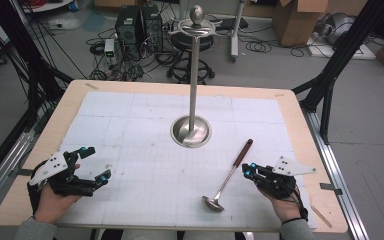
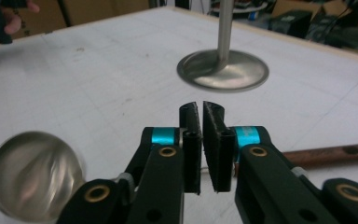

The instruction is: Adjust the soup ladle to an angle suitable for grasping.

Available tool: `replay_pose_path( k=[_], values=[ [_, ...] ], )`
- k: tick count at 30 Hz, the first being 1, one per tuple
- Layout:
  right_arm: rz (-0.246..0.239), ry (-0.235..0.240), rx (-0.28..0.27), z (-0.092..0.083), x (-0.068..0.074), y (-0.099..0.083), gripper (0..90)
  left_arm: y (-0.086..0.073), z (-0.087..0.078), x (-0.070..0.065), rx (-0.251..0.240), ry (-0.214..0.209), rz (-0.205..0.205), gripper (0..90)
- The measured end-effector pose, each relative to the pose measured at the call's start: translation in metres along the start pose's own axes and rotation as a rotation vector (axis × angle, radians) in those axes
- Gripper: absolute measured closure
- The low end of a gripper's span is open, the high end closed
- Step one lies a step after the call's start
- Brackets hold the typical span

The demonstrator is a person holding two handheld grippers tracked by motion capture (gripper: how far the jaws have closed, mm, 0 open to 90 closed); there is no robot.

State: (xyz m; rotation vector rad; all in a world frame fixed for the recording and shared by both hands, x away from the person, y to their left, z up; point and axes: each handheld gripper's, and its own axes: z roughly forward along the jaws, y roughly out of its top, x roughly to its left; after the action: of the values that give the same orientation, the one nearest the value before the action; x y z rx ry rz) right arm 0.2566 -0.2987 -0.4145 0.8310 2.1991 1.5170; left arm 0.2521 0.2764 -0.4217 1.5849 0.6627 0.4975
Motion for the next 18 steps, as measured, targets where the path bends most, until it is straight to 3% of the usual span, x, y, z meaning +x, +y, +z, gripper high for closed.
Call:
replay_pose_path(
  k=[3, 4, 6, 9, 14, 18],
  values=[
    [0.012, 0.003, 0.020, 0.002, -0.001, -0.001, 89.6, 0.000, 0.000, 0.000, 0.002, 0.006, 0.002, 1.7],
    [0.044, 0.002, 0.030, 0.003, -0.003, -0.001, 89.6, 0.000, 0.000, 0.000, 0.006, 0.009, 0.006, 1.7],
    [0.038, -0.004, 0.032, 0.004, -0.004, -0.002, 89.6, 0.000, 0.001, 0.000, 0.008, 0.011, 0.007, 1.7],
    [0.024, -0.025, 0.079, 0.009, -0.007, -0.005, 89.6, -0.001, 0.002, 0.000, 0.016, 0.010, 0.009, 1.7],
    [0.050, -0.066, 0.101, 0.010, -0.016, -0.010, 89.6, -0.001, 0.002, 0.000, 0.018, 0.009, 0.007, 1.7],
    [0.070, -0.066, 0.109, 0.011, -0.021, -0.012, 89.6, -0.002, 0.003, 0.000, 0.025, 0.009, 0.007, 1.7]
  ],
)
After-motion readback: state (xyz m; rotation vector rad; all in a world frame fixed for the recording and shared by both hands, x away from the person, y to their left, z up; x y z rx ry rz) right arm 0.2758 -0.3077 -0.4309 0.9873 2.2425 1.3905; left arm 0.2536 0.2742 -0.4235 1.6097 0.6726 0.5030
